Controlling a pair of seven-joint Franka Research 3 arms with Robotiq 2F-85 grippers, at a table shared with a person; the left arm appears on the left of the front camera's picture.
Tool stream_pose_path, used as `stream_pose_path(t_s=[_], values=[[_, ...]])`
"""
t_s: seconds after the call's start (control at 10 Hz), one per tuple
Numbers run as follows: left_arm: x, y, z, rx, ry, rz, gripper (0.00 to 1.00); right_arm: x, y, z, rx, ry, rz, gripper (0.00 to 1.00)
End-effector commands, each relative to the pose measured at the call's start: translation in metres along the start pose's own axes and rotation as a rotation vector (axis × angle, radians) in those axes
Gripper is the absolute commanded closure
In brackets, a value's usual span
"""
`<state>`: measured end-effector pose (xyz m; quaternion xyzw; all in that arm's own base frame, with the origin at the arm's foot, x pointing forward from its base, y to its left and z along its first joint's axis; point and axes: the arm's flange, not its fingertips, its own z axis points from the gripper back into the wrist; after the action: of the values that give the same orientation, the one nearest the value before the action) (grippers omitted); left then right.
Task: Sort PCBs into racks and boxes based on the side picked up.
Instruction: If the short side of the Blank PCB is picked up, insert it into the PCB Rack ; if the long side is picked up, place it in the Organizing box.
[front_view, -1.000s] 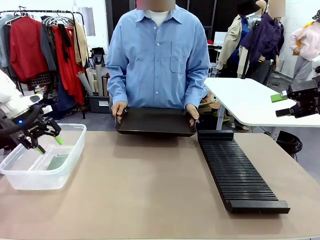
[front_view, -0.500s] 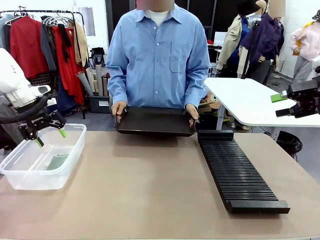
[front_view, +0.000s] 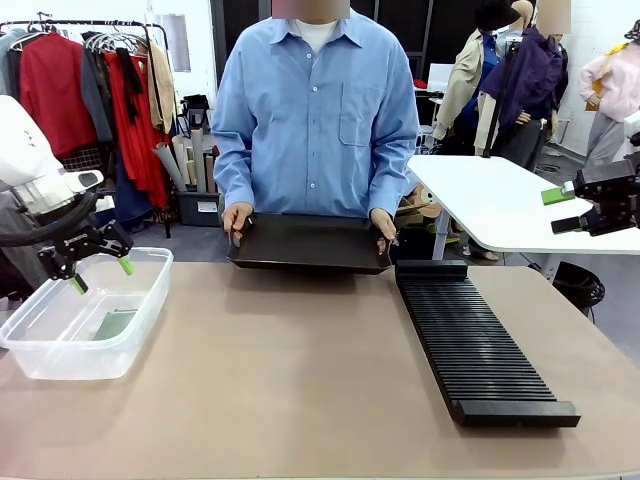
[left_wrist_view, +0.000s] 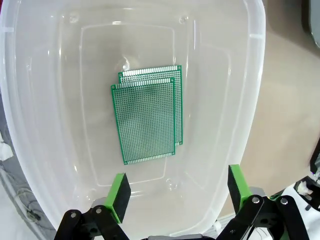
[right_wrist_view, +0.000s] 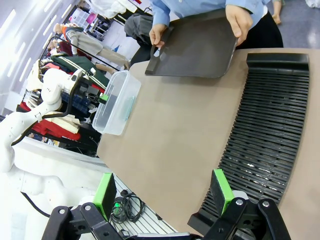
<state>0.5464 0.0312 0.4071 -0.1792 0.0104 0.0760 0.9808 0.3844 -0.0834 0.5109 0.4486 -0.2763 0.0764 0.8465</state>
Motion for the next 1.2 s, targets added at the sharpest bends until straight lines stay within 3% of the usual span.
stream_pose_path(t_s=[0.0, 0.7, 1.1], values=[[-0.001, 0.0, 0.001, -0.001, 0.001, 0.0, 0.0, 0.004, 0.002, -0.002, 0.019, -0.024, 0.005, 0.0], [0.0, 0.0, 0.0, 0.0, 0.0, 0.0, 0.0, 0.004, 0.002, -0.002, 0.019, -0.024, 0.005, 0.0], [-0.014, -0.008, 0.059, -0.368, -0.101, -0.23, 0.0, 0.004, 0.002, -0.002, 0.019, -0.024, 0.005, 0.0]])
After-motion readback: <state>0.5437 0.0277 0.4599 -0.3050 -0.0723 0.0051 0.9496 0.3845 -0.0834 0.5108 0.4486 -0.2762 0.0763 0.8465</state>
